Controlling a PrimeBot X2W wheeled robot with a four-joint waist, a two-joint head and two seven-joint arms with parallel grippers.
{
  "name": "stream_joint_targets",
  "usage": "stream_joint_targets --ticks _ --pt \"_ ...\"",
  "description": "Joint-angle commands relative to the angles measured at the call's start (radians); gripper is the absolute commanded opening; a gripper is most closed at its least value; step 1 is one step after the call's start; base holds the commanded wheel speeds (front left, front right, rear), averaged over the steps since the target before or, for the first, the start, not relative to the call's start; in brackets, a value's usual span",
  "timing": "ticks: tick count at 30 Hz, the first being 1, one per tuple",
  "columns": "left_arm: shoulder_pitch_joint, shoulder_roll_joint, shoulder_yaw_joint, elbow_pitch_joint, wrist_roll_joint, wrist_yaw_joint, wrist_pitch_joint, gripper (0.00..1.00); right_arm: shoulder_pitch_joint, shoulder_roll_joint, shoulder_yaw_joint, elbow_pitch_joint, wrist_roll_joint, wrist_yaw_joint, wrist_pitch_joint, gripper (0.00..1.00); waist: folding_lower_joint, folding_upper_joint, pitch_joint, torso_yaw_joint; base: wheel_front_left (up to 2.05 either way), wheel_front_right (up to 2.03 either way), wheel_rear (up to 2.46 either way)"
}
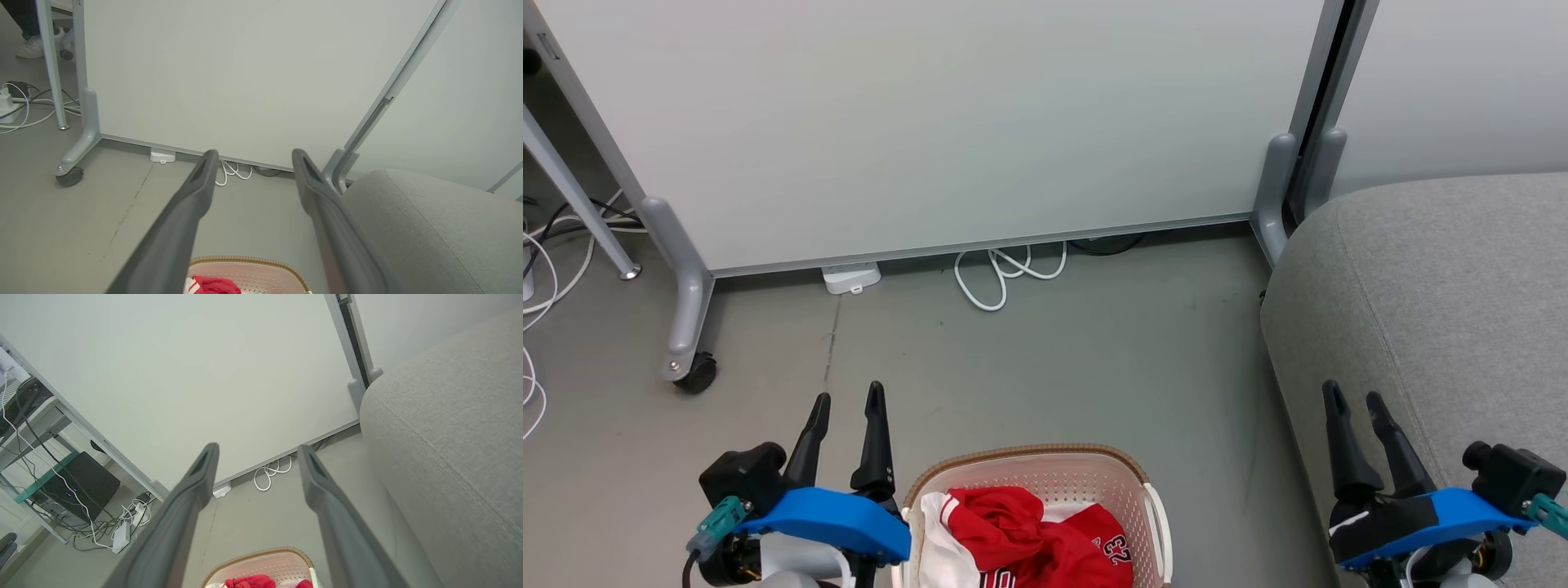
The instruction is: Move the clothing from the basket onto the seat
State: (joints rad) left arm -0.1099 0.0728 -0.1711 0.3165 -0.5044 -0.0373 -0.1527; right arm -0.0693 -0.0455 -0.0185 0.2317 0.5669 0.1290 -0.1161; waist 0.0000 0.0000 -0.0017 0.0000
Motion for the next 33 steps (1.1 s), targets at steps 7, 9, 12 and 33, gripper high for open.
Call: stream_joint_targets --ticks 7,9,12,33 --pt "-0.027 0.001 -0.011 0.017 0.076 0.002 -0.026 1.00 -0.014 -0.006 0.002 0.002 -0.093 0.002 -0.020 1.00 0.0000 0.0000 -0.002 0.003 0.00 0.00 0.00" --pt "-0.028 -0.001 -0.012 0.018 0.092 0.005 -0.030 1.00 -0.016 -0.006 -0.004 0.006 -0.111 0.002 -0.021 1.00 0.0000 0.0000 -0.001 0.003 0.00 0.00 0.00" --pt "-0.026 -0.002 -0.009 0.019 0.104 0.009 -0.036 1.00 -0.017 -0.006 -0.007 0.010 -0.131 0.002 -0.025 1.00 0.0000 0.0000 -0.002 0.003 0.00 0.00 0.00" --pt "-0.032 -0.017 0.015 0.081 0.217 -0.012 -0.082 1.00 -0.029 -0.007 -0.031 0.043 -0.323 0.002 -0.063 1.00 0.0000 0.0000 -0.004 0.004 0.00 0.00 0.00"
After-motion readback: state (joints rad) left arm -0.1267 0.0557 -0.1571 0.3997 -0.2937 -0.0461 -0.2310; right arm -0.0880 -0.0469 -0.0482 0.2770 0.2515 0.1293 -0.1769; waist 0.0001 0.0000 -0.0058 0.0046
